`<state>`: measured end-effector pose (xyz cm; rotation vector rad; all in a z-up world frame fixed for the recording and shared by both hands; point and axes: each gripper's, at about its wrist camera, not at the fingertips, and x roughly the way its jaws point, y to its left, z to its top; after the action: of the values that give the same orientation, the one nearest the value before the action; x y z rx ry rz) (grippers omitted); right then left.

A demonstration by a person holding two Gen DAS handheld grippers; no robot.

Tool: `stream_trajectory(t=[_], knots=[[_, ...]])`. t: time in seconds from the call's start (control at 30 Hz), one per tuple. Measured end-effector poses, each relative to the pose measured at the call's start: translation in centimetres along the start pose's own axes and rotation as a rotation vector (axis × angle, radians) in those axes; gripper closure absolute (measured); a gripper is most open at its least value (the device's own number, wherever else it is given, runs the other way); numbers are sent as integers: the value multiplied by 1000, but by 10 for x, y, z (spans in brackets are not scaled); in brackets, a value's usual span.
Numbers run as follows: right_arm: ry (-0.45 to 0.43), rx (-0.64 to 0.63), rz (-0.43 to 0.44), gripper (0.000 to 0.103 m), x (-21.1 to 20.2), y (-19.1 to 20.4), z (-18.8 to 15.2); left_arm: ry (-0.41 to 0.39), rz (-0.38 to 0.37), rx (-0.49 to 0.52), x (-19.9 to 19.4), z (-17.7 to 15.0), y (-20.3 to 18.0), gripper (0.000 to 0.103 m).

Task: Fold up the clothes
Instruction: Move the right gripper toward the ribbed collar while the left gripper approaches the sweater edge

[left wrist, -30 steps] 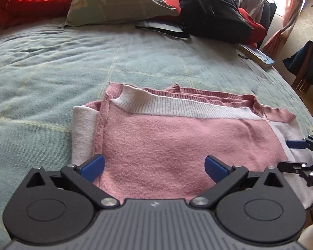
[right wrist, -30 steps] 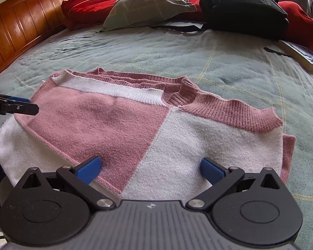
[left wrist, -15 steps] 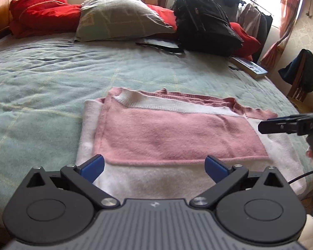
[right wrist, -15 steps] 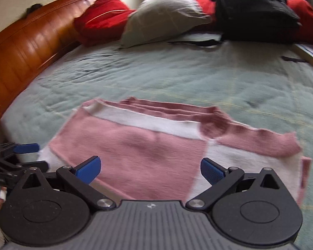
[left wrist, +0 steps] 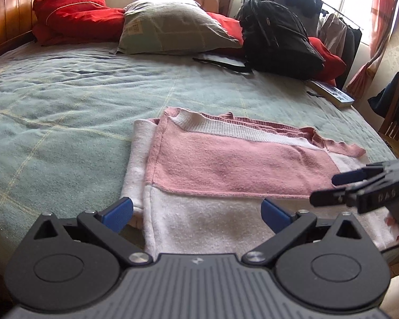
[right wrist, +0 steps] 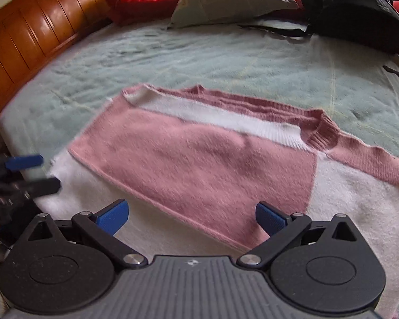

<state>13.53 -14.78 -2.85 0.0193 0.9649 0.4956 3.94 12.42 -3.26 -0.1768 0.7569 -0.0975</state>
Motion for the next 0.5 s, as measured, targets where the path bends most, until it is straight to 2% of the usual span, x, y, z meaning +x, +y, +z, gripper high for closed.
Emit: stream_trajectory(t=[0.1, 0.13, 0.2, 0.33, 0.43, 0.5], knots=[[23, 0, 54, 0, 6, 8, 4, -12, -18, -9, -3, 0, 2, 1], [54, 14, 78, 0, 13, 8, 3, -13, -19, -10, -4, 0, 3, 1], [84, 38, 74, 0, 25, 8, 3, -14, -19, -10, -4, 0, 4, 1], [22, 101, 127, 0, 18, 4, 17, -25, -30, -22, -7, 1, 9, 1], [-37, 200, 179, 0, 18, -4, 32, -35, -34, -34, -8, 2, 12, 1], [-44, 288, 197, 0, 28, -13, 40, -37, -48, -45, -8, 2, 15, 1]])
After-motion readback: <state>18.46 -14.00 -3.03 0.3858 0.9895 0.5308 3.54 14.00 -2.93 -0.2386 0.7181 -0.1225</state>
